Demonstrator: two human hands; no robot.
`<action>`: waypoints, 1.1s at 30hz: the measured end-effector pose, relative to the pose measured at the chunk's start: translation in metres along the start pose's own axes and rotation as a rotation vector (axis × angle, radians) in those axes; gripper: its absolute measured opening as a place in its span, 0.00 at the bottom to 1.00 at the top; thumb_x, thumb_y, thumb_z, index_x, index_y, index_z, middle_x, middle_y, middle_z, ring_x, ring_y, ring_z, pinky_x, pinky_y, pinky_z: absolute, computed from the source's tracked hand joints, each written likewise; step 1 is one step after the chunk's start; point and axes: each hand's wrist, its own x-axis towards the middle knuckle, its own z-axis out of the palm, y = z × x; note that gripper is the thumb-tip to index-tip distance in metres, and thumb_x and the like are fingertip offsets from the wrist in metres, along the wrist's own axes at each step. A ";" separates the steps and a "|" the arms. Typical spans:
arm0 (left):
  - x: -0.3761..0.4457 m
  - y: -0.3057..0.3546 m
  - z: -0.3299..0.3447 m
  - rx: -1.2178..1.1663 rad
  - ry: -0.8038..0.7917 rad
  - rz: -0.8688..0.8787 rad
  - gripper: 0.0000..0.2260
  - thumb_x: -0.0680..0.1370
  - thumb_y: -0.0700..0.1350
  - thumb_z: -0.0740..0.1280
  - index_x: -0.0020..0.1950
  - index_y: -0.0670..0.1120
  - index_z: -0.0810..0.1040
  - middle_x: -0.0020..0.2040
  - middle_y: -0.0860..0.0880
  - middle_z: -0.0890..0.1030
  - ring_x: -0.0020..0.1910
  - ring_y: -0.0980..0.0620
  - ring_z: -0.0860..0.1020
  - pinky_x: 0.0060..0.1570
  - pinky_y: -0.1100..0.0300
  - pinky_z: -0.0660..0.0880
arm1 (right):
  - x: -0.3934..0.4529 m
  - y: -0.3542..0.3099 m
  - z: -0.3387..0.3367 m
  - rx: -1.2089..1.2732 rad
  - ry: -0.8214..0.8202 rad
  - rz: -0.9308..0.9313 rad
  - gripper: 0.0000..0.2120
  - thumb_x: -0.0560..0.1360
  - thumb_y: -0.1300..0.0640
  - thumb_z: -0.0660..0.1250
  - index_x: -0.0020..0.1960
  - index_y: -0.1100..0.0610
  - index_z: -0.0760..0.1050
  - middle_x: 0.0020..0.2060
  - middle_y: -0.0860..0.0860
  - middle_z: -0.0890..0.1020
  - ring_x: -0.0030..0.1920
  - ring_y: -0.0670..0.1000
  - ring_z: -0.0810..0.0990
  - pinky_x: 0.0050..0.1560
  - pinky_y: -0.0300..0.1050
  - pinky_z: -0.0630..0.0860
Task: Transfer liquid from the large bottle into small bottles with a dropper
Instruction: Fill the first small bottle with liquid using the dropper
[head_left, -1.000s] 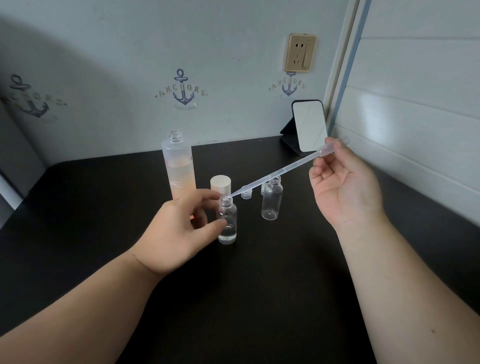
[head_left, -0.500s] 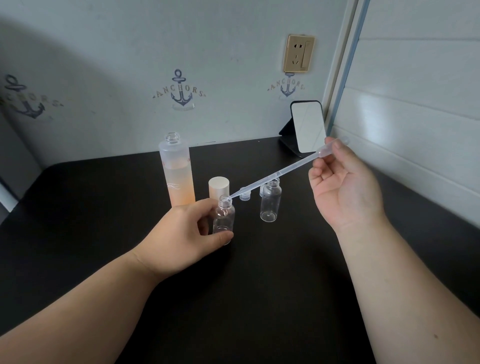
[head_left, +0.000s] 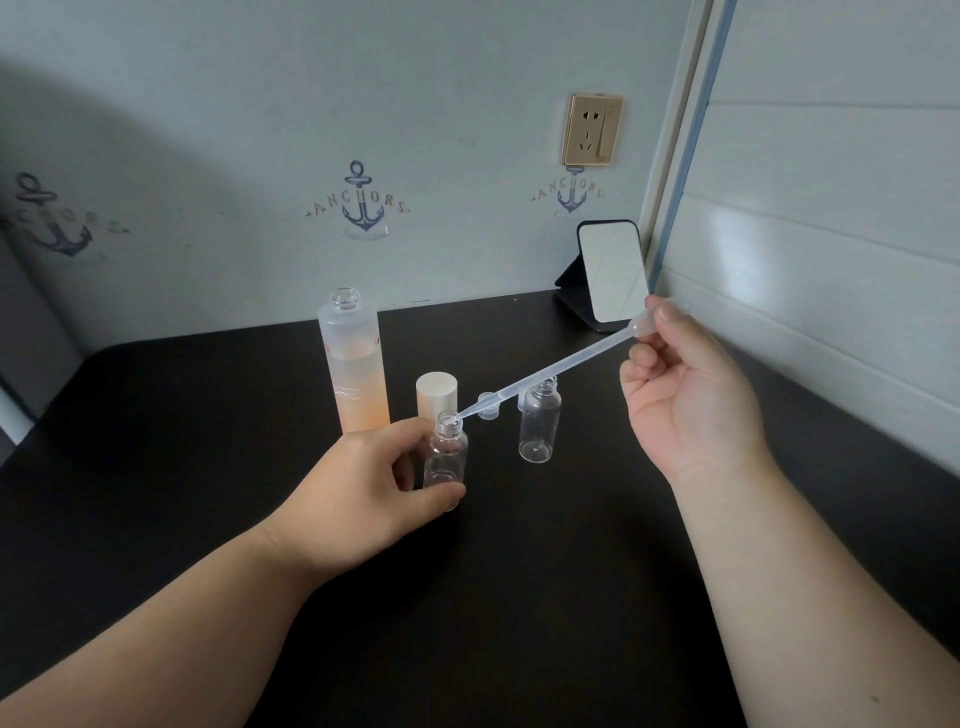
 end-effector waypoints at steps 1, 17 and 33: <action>0.000 0.000 0.000 0.002 -0.002 -0.004 0.10 0.73 0.53 0.77 0.48 0.61 0.78 0.40 0.56 0.80 0.38 0.55 0.78 0.35 0.69 0.71 | 0.000 0.000 0.000 -0.004 0.004 -0.004 0.08 0.77 0.63 0.69 0.43 0.57 0.86 0.35 0.50 0.82 0.31 0.45 0.76 0.34 0.34 0.73; 0.002 -0.001 0.000 0.003 -0.005 0.010 0.11 0.72 0.54 0.77 0.49 0.63 0.78 0.38 0.58 0.79 0.37 0.55 0.77 0.35 0.70 0.71 | -0.002 -0.002 0.002 -0.028 0.033 -0.050 0.07 0.78 0.67 0.68 0.46 0.62 0.84 0.35 0.53 0.82 0.33 0.46 0.77 0.35 0.34 0.73; 0.001 -0.002 0.001 -0.004 -0.036 0.015 0.13 0.71 0.58 0.77 0.50 0.66 0.77 0.40 0.64 0.80 0.38 0.57 0.78 0.35 0.71 0.71 | -0.002 -0.001 0.001 0.054 0.049 0.041 0.06 0.77 0.60 0.70 0.44 0.60 0.84 0.36 0.51 0.82 0.34 0.48 0.80 0.36 0.38 0.76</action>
